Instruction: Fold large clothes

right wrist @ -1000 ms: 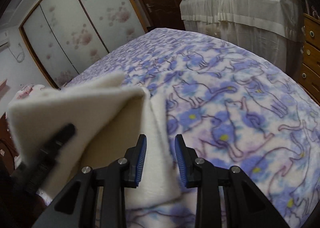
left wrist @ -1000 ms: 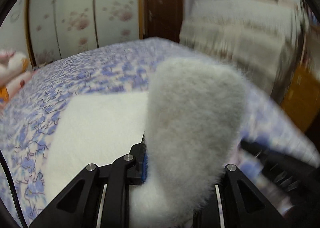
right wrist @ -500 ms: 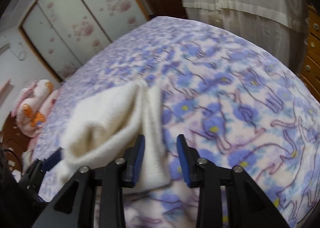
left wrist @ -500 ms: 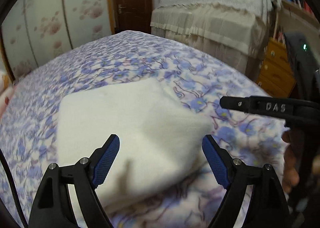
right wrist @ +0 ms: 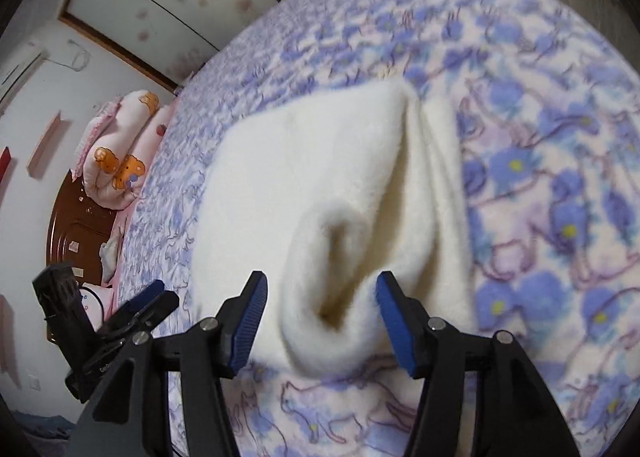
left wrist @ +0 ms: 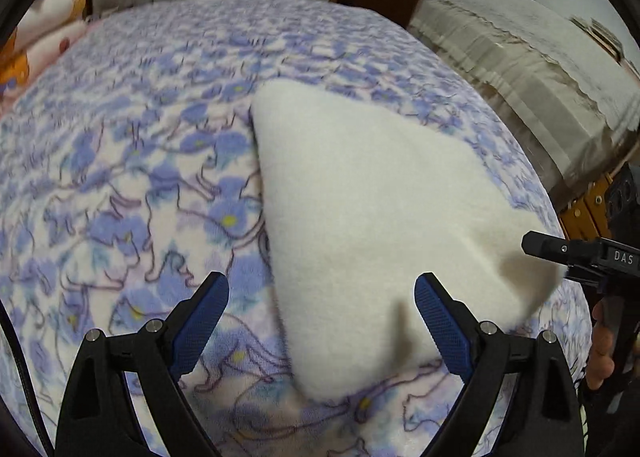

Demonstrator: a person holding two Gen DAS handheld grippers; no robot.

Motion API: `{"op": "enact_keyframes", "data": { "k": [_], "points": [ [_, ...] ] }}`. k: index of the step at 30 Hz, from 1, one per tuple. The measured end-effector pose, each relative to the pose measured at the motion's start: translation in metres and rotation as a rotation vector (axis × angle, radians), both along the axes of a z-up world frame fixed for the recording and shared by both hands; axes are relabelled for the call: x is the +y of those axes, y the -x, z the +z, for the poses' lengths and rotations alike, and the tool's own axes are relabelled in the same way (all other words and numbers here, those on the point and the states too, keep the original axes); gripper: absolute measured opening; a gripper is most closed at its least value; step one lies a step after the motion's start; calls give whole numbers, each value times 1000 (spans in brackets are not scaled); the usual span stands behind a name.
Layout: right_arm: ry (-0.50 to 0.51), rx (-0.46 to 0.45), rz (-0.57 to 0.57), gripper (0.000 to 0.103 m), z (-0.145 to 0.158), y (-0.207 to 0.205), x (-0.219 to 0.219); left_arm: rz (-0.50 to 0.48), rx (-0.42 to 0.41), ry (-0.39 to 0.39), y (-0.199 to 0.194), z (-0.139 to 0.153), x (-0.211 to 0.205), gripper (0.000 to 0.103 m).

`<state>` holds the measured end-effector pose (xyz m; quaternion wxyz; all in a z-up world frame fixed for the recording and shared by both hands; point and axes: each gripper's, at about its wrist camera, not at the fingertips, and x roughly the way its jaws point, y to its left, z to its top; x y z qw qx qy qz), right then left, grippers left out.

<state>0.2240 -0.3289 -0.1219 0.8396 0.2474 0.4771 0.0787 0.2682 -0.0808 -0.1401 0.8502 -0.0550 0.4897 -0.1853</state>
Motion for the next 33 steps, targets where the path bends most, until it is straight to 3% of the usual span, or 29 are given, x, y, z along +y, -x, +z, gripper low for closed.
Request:
{"op": "enact_keyframes", "data": {
  "k": [1, 3, 5, 7, 9, 11, 14, 16, 19, 21, 25, 29, 31, 33],
  "points": [
    [26, 3, 16, 16, 0, -5, 3, 3, 14, 3, -3, -5, 1, 93],
    [38, -37, 25, 15, 8, -4, 2, -5, 19, -4, -5, -11, -1, 88],
    [68, -162, 30, 14, 28, 17, -1, -33, 10, -1, -3, -12, -6, 76],
    [45, -237, 36, 14, 29, 37, -10, -69, -17, 15, 3, -15, -13, 73],
    [105, -176, 0, 14, -6, 42, -20, -111, -6, 13, 8, -26, -23, 60],
    [109, -45, -35, 14, -53, 40, -31, -129, -2, -18, 14, -38, -33, 59],
    [56, -50, -69, 14, -68, 48, -38, -145, -72, -95, 27, -40, -45, 61],
    [57, -53, -72, 21, -55, 47, -35, -152, -81, -114, 28, -35, -47, 67],
    [101, -85, -85, 41, -30, 36, -36, -171, -81, -83, 17, -25, -43, 74],
    [120, -105, -99, 47, -18, 23, -39, -149, -85, -61, 4, -19, -39, 79],
    [156, -93, -116, 47, -10, -23, -45, -81, -27, 27, -43, -21, -28, 82],
    [186, -43, -130, 47, -22, -64, -45, -63, 59, 106, -82, -32, -28, 81],
    [235, -41, -111, 17, -23, -70, -44, -67, 71, 118, -89, -31, -32, 70],
    [299, -129, -119, 10, -8, -59, -41, -80, 40, 86, -86, -28, -41, 70]
  ]
}}
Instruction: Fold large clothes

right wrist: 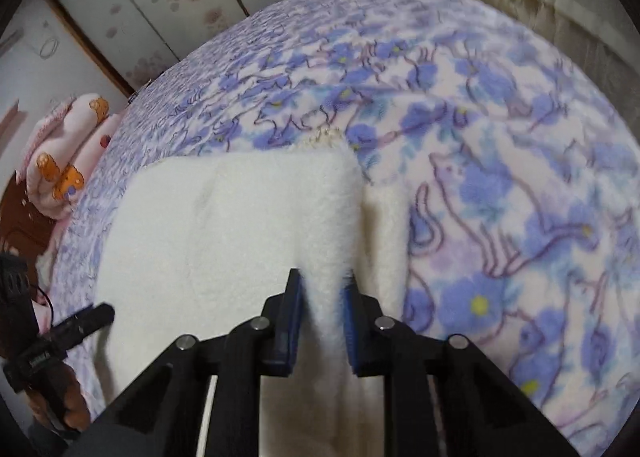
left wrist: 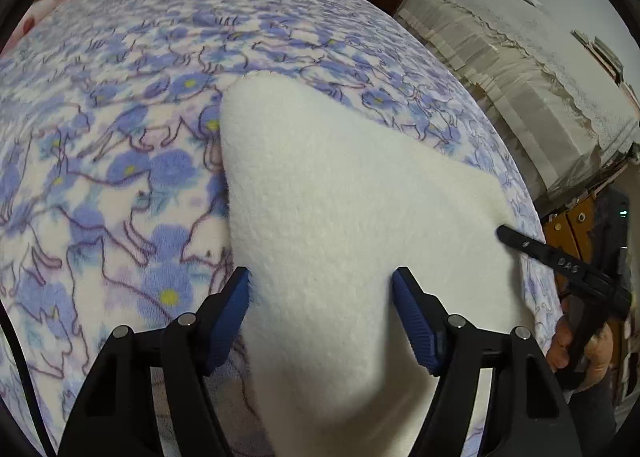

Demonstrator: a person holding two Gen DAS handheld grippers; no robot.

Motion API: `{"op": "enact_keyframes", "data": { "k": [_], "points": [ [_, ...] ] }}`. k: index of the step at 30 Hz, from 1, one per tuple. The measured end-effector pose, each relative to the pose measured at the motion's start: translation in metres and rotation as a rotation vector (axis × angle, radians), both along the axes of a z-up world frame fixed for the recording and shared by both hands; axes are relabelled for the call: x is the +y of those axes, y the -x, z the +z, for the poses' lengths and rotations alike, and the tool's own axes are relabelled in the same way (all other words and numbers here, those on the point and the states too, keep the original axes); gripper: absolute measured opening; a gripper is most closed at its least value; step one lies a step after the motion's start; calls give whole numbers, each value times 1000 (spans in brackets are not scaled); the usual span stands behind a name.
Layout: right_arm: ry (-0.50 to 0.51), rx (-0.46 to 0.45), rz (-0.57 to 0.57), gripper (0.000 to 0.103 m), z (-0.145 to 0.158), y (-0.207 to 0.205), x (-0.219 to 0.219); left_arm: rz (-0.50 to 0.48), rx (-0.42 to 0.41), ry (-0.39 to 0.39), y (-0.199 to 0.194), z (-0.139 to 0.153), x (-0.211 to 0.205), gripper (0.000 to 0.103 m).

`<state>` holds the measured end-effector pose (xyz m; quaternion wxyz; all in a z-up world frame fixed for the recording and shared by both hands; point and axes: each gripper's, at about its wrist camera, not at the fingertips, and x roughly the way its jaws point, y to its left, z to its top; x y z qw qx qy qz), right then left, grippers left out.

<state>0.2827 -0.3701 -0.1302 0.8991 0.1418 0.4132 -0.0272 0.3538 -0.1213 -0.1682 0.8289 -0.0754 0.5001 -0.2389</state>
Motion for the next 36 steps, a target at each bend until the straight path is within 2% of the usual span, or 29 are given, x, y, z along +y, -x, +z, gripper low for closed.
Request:
{"op": "enact_keyframes", "data": {
  "k": [1, 3, 4, 5, 9, 12, 16, 21, 25, 26, 28, 33, 36],
  "points": [
    [10, -6, -10, 10, -4, -1, -3, -7, -17, -12, 1, -1, -4, 71],
    [-70, 63, -30, 12, -30, -11, -16, -5, -47, -47, 3, -5, -10, 76],
    [-83, 63, -26, 13, -35, -11, -18, 0, -45, -53, 2, -8, -11, 79],
    [-82, 50, -20, 14, -33, -9, -18, 2, -37, -49, 1, -8, -9, 81],
    [-115, 55, -28, 38, -20, 5, -27, 15, 25, -10, -3, -8, 4, 83],
    [-112, 57, -25, 44, -13, 18, -33, 17, 53, -20, -2, -5, 11, 86],
    [-88, 77, -30, 63, -7, 39, -36, 6, 76, -53, 7, 1, 16, 86],
    [-84, 95, -9, 76, -3, 71, -30, -7, 93, -126, 29, 11, 22, 86],
    [-92, 114, 31, 80, -5, 90, -18, -51, 96, -166, 51, 17, 21, 86],
    [-88, 114, 46, 83, -6, 93, -15, -62, 109, -168, 54, 18, 21, 91],
    [-84, 114, 70, 96, -6, 95, -10, -69, 121, -155, 60, 22, 22, 103],
    [-99, 105, 109, 99, 4, 94, 0, -57, 59, -148, 71, 43, 19, 103],
    [-76, 79, 140, 99, 19, 96, 9, -61, 39, -161, 74, 54, 15, 103]
  ]
}}
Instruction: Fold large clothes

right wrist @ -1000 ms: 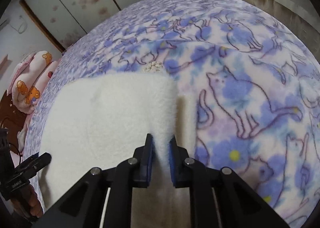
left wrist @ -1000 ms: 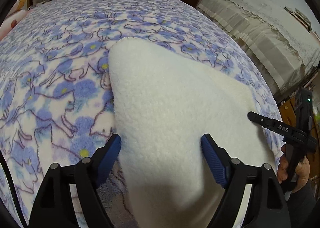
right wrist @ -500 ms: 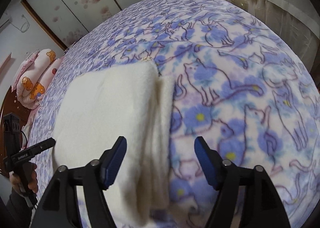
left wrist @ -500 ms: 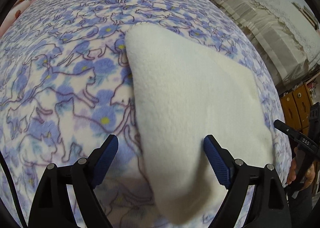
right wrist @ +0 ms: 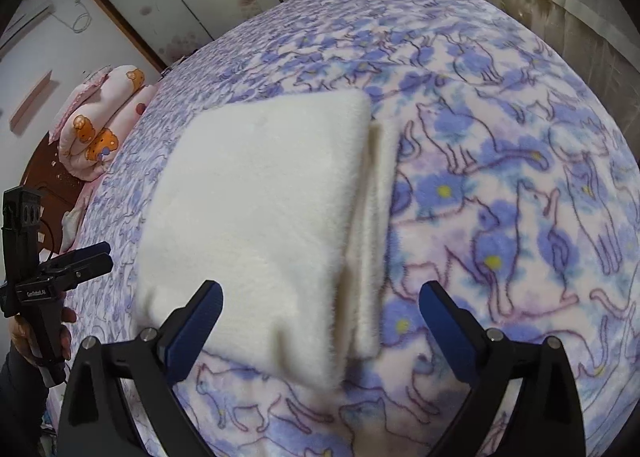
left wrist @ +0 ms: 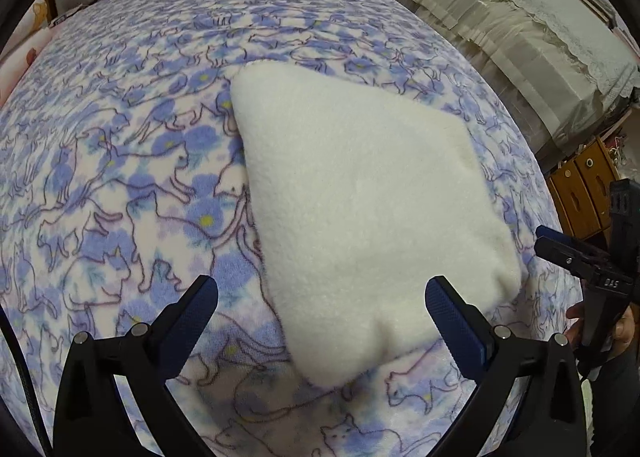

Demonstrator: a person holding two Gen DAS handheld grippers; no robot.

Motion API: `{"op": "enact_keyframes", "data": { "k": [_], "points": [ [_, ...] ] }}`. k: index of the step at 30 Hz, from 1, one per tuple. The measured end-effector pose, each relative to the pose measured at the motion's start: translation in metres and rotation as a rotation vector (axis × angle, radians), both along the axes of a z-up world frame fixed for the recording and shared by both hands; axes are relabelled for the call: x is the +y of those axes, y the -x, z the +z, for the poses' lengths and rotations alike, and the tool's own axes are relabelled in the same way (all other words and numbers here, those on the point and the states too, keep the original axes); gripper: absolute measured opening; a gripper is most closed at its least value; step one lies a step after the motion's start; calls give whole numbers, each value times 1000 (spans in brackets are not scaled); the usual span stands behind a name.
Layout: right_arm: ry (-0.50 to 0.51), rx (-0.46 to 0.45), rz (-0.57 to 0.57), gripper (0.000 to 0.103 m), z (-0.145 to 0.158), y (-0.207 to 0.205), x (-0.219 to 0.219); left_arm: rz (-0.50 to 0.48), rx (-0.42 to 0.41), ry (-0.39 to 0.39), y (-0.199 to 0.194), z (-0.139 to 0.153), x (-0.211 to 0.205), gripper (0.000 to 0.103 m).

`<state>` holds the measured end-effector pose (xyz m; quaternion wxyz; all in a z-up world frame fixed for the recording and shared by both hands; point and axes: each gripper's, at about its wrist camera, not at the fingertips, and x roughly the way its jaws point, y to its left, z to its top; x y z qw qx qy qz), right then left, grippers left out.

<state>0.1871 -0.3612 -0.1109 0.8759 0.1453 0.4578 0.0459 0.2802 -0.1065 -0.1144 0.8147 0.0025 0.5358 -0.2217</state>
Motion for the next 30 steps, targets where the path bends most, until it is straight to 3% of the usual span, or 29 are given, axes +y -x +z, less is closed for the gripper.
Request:
{"op": "enact_keyframes", "data": {
  "k": [9, 16, 19, 22, 30],
  "points": [
    [92, -107, 51, 100, 52, 11, 26, 11, -61, 40, 8, 26, -1, 103],
    [218, -79, 87, 100, 61, 4, 35, -21, -44, 3, 7, 30, -1, 103],
    [214, -61, 83, 100, 55, -3, 30, -23, -43, 0, 2, 24, -1, 103],
    [169, -48, 52, 100, 42, -11, 17, -21, 21, 49, -9, 6, 1, 103],
    [-28, 87, 67, 100, -27, -48, -8, -46, 117, 99, -36, -55, -2, 103]
  ]
}}
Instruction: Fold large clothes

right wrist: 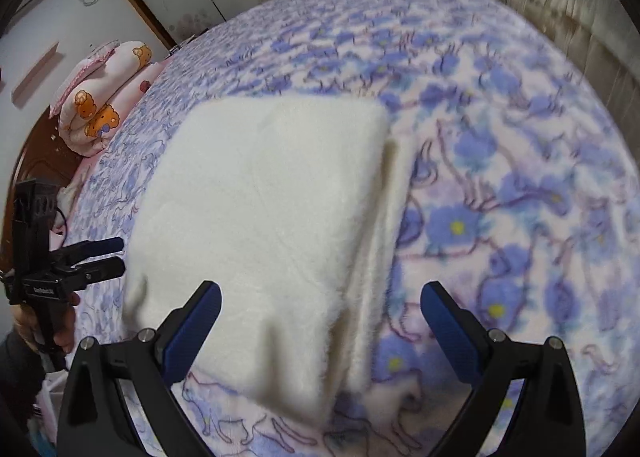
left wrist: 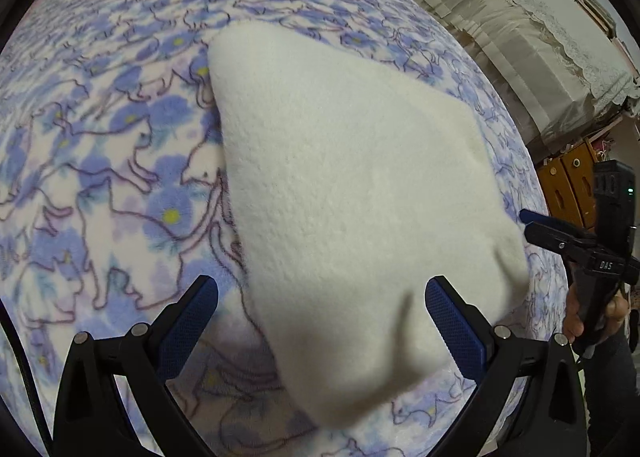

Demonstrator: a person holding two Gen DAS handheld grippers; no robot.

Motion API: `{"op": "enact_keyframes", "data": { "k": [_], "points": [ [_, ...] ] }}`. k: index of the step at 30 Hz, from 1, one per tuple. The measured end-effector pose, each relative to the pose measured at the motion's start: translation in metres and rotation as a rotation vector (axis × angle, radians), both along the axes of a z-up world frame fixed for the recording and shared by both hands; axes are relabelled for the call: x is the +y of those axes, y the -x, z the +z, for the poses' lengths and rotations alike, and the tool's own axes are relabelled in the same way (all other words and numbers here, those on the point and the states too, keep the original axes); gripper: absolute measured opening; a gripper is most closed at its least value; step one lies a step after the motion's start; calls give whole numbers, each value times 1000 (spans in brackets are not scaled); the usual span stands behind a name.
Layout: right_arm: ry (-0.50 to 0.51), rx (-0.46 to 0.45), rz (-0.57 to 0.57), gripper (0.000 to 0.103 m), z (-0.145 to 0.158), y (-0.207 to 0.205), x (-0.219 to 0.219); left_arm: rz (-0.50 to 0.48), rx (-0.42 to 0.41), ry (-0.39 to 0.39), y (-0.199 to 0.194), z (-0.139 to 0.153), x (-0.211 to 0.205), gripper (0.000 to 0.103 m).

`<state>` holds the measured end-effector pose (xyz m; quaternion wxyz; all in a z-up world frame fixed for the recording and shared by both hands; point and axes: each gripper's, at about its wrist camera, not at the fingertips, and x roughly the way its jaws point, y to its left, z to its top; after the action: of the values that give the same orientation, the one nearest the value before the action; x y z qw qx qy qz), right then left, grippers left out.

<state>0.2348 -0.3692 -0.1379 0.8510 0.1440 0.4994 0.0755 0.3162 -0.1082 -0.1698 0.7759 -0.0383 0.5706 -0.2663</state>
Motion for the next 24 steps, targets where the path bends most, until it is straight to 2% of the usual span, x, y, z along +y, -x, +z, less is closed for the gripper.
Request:
{"op": "enact_keyframes", "data": {
  "k": [3, 7, 10, 15, 17, 19, 24],
  "points": [
    [-56, 39, 6, 100, -26, -15, -5, -11, 18, 35, -9, -17, -2, 103],
    [-154, 79, 21, 100, -55, -32, -12, -42, 45, 120, -22, -33, -6, 103],
    [-237, 61, 47, 100, -68, -40, -14, -63, 51, 150, -28, -42, -12, 103],
    [-274, 23, 62, 100, -77, -53, -5, -57, 69, 205, -38, -58, -17, 103],
    [-274, 7, 63, 95, -76, -54, -2, -46, 74, 218, -41, -61, -19, 103],
    [-273, -4, 72, 80, -72, -52, 0, -36, 53, 200, -39, -59, -24, 101],
    [-221, -39, 60, 54, -53, -43, 7, -22, -29, 113, -30, -43, -38, 83]
  ]
}}
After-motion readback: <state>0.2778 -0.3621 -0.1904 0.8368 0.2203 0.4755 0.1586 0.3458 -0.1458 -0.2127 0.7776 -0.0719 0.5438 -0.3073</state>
